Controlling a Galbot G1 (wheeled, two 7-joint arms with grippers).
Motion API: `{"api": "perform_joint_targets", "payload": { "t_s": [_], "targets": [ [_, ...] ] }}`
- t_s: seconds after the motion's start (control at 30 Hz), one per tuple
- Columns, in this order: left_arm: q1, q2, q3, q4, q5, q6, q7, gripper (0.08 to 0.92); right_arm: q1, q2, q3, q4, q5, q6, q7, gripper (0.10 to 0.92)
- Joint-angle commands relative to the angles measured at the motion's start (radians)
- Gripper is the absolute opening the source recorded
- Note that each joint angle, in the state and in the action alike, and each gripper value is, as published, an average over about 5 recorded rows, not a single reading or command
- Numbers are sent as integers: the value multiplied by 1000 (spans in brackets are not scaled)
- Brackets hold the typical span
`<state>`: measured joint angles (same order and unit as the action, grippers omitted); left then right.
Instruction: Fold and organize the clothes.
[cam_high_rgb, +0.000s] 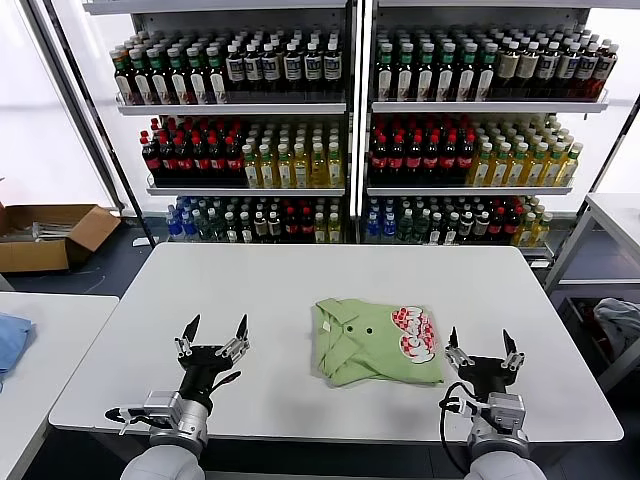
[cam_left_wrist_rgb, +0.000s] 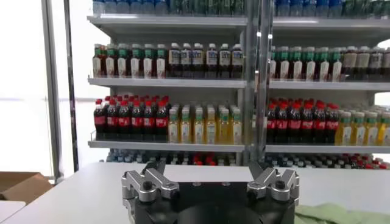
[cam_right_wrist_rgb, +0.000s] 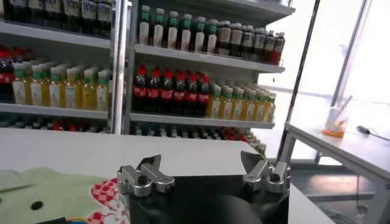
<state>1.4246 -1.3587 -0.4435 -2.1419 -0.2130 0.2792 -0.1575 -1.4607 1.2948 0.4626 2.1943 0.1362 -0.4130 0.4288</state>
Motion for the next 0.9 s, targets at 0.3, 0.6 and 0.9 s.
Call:
{"api": "perform_joint_targets", "payload": {
  "t_s": [0.3,0.6,0.9],
  "targets": [
    [16,-11,-32,5,10,-27,9,823,-28,-56,79,-14,7,-14,-6,823],
    [23,-18,-44,-4,43,-27,25,823,-31,-54,63,-5,3,-13,-4,823],
    [24,-22,-45,-7,30,-16,22,823,-29,-65,70,-4,2,-18,-8,823]
  ]
}}
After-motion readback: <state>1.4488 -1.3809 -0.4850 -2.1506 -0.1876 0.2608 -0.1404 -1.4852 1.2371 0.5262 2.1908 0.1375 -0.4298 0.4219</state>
